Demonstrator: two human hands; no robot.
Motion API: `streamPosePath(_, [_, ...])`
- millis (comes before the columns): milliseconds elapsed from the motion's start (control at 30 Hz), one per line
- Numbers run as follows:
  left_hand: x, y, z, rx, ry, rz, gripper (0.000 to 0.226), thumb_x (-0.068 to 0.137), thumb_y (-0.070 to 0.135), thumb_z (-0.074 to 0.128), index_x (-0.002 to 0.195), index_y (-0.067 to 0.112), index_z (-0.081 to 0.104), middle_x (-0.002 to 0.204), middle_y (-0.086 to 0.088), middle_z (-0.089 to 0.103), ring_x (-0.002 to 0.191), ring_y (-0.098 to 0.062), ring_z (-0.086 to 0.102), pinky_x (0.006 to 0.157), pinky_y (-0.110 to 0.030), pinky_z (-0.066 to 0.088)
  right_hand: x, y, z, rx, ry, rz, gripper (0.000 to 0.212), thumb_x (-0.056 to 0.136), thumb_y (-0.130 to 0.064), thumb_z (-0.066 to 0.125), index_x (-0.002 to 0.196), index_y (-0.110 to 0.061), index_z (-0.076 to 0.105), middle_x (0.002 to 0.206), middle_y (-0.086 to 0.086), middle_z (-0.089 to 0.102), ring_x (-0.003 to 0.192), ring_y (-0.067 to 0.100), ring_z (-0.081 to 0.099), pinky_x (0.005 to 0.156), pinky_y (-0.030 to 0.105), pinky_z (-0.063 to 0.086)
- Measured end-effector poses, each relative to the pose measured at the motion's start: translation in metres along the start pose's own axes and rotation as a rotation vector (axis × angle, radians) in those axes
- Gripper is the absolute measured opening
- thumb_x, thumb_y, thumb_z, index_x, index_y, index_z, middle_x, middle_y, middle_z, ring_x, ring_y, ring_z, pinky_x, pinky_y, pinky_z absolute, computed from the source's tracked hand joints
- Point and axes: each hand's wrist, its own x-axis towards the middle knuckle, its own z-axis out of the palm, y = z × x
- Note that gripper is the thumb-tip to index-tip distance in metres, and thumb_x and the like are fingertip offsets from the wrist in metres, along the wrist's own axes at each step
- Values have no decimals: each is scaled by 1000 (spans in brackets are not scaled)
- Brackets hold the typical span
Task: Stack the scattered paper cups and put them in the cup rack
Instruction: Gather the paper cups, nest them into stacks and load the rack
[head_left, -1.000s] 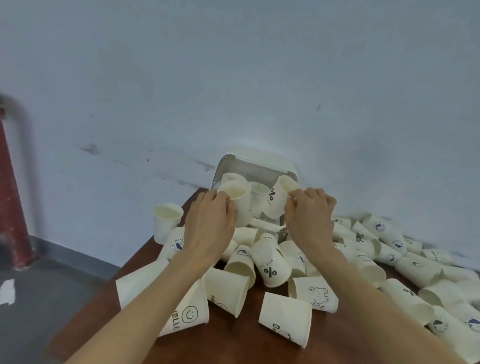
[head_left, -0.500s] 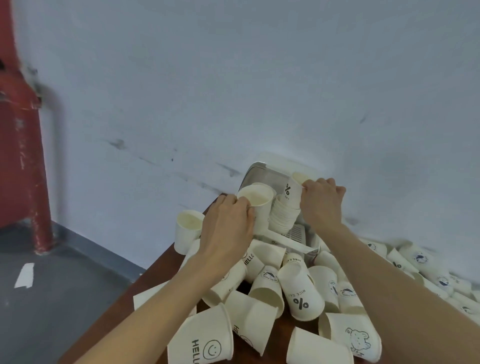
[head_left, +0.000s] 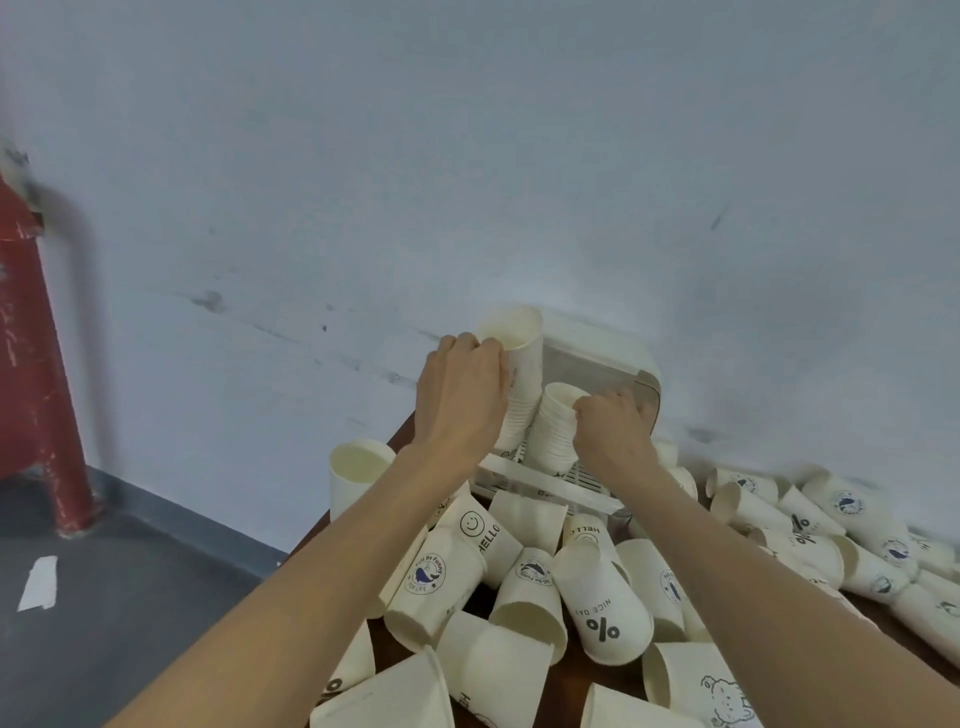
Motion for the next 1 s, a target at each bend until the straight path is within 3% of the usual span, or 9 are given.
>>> streamPosePath(67, [12,0,9,-7,4,16,27,101,17,39,92,10,63,85,-5,52,83,-21,38,68,-28,25,-2,-1,2,-32,-10,-9,22,81,3,44,81,-12,59,94,7,58,101,27,45,82,39,31])
streamPosePath(267, [30,-1,40,39,-78,100,22,98,10,41,90,7,61,98,-12,59,90,-28,48,70,-29,27,-6,-6,-2,-36,-61,1,21,82,-3,43,91,-10,61,103,10,56,107,29,43,88,41,33])
streamPosePath(433, [32,-7,49,181,-193,132,25,100,13,39,109,8,63,112,-11,60,99,-28,54,72,-31,36,-14,-11,-13,9,-105,5,25,80,-3,43,101,-11,53,107,12,55,107,31,41,91,42,35])
streamPosePath(533, [33,-8,47,270,-264,172,26,98,12,40,114,10,61,114,-11,59,103,-29,54,72,-31,33,-24,-14,-20,26,-91,47,32,81,-4,44,111,-11,50,110,12,56,108,31,42,90,41,35])
streamPosePath(800, [38,-5,50,360,-357,234,29,94,5,40,115,9,59,117,-12,58,109,-30,50,74,-32,31,-38,-4,-32,77,-44,122,16,82,-10,48,97,-14,53,98,10,58,102,32,44,80,40,31])
streamPosePath(1000, [38,-1,52,454,-495,217,29,82,-6,49,102,11,61,106,-11,63,99,-29,56,70,-33,39,-48,6,-36,123,-48,66,27,82,-5,46,107,-12,53,105,12,58,107,32,44,86,42,34])
